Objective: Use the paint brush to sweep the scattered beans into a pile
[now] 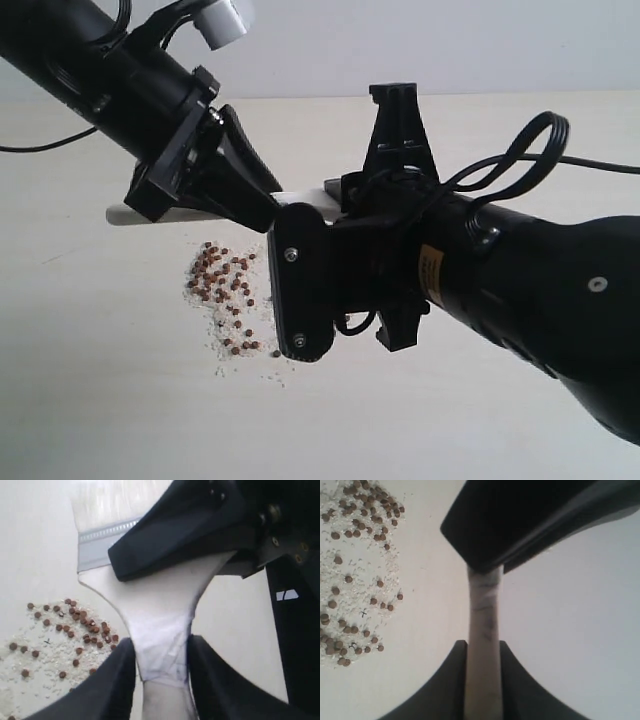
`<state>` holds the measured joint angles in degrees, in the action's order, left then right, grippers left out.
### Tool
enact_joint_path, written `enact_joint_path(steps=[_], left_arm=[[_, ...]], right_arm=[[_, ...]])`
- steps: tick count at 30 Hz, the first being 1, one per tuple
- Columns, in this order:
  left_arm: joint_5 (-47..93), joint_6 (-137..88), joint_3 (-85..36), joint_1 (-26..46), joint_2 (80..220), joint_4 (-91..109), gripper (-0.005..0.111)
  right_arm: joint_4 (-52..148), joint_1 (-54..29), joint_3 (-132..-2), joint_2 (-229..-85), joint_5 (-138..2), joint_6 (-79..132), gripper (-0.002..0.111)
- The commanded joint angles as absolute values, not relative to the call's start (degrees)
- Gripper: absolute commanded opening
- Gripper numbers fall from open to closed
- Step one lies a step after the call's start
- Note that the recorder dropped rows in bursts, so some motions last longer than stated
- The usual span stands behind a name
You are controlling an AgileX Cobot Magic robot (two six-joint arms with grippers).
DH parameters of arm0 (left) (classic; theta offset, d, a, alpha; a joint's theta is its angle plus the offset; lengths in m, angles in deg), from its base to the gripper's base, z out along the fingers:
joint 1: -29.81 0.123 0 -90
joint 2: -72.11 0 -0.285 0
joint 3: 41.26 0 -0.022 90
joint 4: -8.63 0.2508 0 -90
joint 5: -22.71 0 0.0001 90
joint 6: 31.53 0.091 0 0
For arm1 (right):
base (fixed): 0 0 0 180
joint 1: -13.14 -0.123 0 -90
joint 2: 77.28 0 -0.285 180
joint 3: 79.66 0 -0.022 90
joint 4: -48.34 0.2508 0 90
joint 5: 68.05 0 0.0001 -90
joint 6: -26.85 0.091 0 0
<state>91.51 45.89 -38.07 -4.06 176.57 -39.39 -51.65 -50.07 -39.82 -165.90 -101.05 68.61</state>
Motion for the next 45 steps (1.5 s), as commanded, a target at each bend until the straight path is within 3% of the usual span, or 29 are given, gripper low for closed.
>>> enact_joint_path(steps=[1,2,3,5,11,23,25,27,30,33,45], left_arm=[[89.12,47.75,-42.17,-4.39,176.03,-41.45,0.067],[86.28,47.75,-42.93,-4.27,175.92,-41.71,0.082],[82.67,47.75,-43.28,-4.27,175.64,-42.00,0.089],[75.02,47.50,-44.12,-4.27,175.22,-42.15,0.095],[64.36,47.50,-47.57,-3.34,174.23,-43.57,0.085],[64.31,51.27,-49.22,2.17,177.26,-49.92,0.091],[65.81,56.10,-49.22,3.26,180.99,-55.58,0.091],[70.01,63.42,-49.22,4.83,184.30,-64.12,0.091],[85.47,73.86,-49.22,8.88,188.01,-77.99,0.091],[92.68,78.08,-49.22,12.62,190.66,-86.83,0.091],[92.68,83.58,-52.04,5.29,199.20,-91.32,0.091]], right_arm=[[-47.41,-50.20,-40.22,-166.06,-100.68,69.11,0.000],[-45.48,-50.06,-40.22,-166.06,-100.68,69.11,0.000],[-44.54,-50.06,-40.22,-166.06,-100.68,69.11,0.000],[-42.21,-49.39,-40.22,-165.96,-100.40,69.00,0.000],[-28.05,-39.86,-43.22,-165.96,-92.48,66.52,0.000],[-4.19,-6.92,-46.37,-165.96,-61.73,56.23,0.000],[-7.41,-1.48,-46.37,-166.57,-53.26,62.95,0.000],[-23.90,4.15,-47.34,-169.58,-37.87,79.10,0.000],[-45.24,13.21,-57.27,-180.26,-14.05,105.83,0.000],[-46.59,15.27,-63.27,-189.20,1.91,107.91,0.000],[-38.50,15.10,-65.33,-196.77,1.91,104.36,0.000]])
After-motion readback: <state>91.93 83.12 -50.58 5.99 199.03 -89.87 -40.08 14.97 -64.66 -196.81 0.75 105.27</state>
